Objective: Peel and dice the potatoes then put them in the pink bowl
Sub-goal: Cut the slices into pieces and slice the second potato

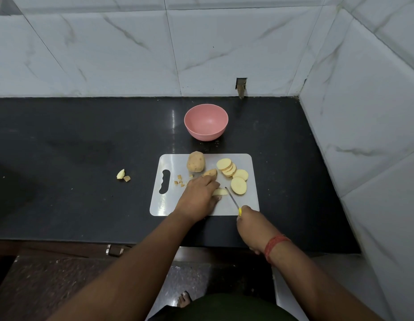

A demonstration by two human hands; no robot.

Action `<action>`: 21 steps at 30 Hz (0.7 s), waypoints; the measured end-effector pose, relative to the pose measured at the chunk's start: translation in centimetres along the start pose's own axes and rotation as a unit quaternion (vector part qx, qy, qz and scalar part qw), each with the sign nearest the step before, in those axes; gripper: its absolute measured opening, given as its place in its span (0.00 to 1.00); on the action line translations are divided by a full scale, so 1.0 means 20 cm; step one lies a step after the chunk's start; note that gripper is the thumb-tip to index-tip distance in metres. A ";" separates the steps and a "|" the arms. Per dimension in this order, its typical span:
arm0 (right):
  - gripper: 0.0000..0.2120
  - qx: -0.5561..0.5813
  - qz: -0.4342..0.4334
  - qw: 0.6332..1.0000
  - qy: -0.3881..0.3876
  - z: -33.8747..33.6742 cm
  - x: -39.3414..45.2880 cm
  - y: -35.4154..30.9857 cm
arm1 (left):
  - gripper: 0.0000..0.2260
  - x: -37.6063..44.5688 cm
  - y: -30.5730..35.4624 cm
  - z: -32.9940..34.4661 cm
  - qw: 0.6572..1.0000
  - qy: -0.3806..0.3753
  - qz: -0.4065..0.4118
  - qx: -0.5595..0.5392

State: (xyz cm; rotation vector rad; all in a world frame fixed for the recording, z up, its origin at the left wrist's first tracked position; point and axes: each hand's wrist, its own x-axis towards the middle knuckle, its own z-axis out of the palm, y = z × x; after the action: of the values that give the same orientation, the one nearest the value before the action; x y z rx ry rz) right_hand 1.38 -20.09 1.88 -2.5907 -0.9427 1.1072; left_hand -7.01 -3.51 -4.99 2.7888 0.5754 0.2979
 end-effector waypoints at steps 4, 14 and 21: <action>0.04 0.000 -0.010 1.000 0.002 0.01 0.00 -0.03 | 0.12 -0.01 0.01 0.00 1.000 -0.003 -0.020 0.004; 0.05 -0.016 0.014 1.000 -0.012 0.07 0.05 -0.09 | 0.09 0.01 0.04 0.00 0.998 -0.013 -0.063 0.005; 0.08 0.001 0.033 0.999 -0.023 0.08 0.06 -0.10 | 0.10 0.01 0.05 0.00 0.997 -0.015 -0.077 0.007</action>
State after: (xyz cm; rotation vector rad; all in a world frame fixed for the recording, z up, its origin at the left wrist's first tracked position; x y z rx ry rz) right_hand -0.16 -17.93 0.88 -2.6223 -0.8699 1.1888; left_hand -6.42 -4.32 -4.60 2.7368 0.7821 0.2197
